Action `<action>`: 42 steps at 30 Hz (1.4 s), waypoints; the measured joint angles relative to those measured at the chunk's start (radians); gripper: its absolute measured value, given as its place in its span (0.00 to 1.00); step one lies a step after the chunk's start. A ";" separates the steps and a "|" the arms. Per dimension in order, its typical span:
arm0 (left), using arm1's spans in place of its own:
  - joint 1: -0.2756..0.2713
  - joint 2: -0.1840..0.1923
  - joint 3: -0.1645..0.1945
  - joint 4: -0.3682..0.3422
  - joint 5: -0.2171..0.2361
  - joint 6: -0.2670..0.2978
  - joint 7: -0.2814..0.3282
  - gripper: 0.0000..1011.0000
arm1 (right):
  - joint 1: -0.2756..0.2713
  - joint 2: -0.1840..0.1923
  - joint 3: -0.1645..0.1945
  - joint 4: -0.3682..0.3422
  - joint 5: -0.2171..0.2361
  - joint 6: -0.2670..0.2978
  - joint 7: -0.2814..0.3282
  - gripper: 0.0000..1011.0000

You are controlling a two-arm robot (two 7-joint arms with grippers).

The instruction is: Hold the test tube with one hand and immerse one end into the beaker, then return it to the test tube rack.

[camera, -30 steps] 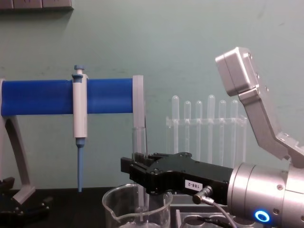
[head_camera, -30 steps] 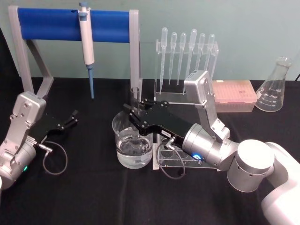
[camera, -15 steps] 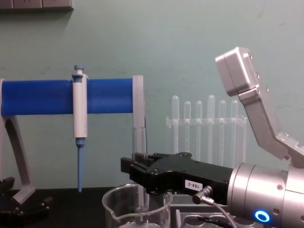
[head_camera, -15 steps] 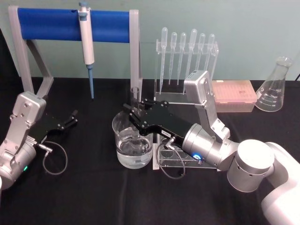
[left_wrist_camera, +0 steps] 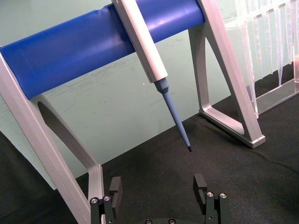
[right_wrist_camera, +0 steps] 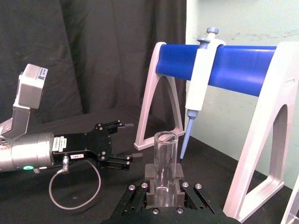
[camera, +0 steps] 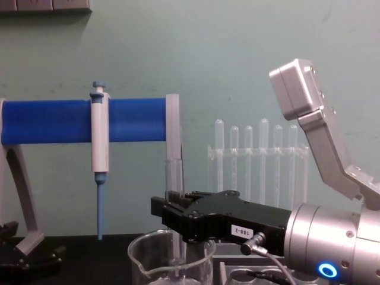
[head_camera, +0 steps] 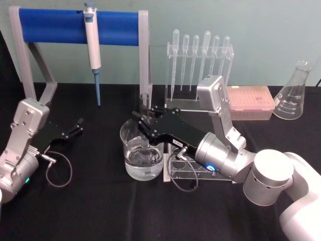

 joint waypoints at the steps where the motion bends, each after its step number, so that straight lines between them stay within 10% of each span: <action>1: 0.000 0.000 0.000 0.000 0.000 0.000 0.000 0.99 | 0.000 0.000 0.000 0.000 0.000 0.000 0.000 0.22; 31: 0.000 0.000 0.000 0.000 0.000 0.000 0.000 0.99 | 0.000 0.000 0.001 -0.001 0.000 0.001 0.000 0.22; 42: 0.000 0.000 0.000 0.000 0.000 0.000 0.000 0.99 | -0.015 0.021 0.038 -0.158 0.037 0.052 -0.003 0.22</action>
